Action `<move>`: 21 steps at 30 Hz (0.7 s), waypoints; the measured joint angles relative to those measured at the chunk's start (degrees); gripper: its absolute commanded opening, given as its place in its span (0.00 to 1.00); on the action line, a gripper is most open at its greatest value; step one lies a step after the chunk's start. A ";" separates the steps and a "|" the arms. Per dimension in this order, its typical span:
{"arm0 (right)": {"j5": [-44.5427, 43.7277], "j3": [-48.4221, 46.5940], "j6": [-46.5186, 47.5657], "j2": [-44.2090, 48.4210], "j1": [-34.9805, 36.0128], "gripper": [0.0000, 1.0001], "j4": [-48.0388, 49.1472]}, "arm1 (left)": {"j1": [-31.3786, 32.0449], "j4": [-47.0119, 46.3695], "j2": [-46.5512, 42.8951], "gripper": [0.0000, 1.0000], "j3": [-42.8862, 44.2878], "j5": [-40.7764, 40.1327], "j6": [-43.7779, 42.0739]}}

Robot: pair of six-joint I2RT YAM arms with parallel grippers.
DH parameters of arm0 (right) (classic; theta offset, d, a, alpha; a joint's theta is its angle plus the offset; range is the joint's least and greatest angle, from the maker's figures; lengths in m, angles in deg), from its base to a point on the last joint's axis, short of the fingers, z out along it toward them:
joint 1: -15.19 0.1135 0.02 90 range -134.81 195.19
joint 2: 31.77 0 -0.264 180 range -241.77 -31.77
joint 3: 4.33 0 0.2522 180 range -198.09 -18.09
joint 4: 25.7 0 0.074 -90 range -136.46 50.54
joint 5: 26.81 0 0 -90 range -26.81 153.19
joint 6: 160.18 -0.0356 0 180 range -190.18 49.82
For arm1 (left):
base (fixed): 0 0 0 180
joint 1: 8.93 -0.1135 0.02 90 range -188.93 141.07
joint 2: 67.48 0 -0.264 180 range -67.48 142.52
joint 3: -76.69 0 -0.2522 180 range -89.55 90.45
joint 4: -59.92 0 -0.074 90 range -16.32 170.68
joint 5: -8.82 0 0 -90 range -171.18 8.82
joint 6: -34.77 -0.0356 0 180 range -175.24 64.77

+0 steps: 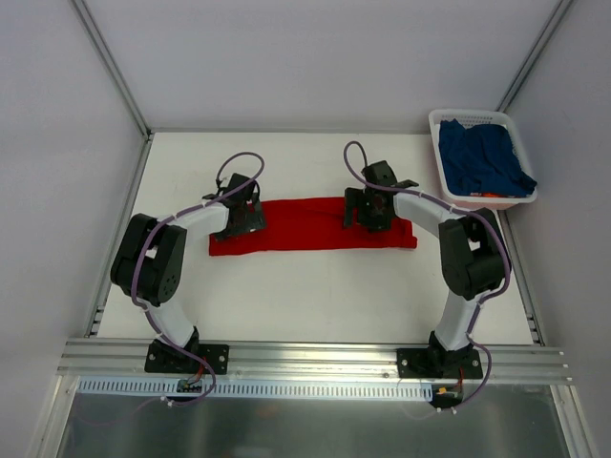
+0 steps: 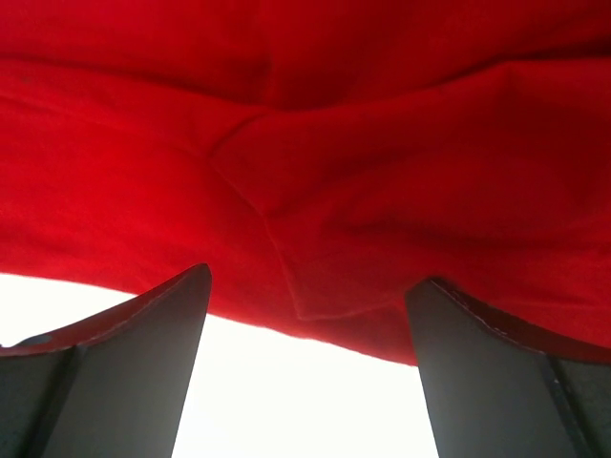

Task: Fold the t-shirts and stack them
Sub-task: Rotate the tshirt 90 degrees

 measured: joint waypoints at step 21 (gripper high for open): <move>3.93 -12.20 1.53 -10.16 -1.70 0.86 -3.54 | 8.11 -4.63 -5.49 0.99 -8.28 -3.78 3.52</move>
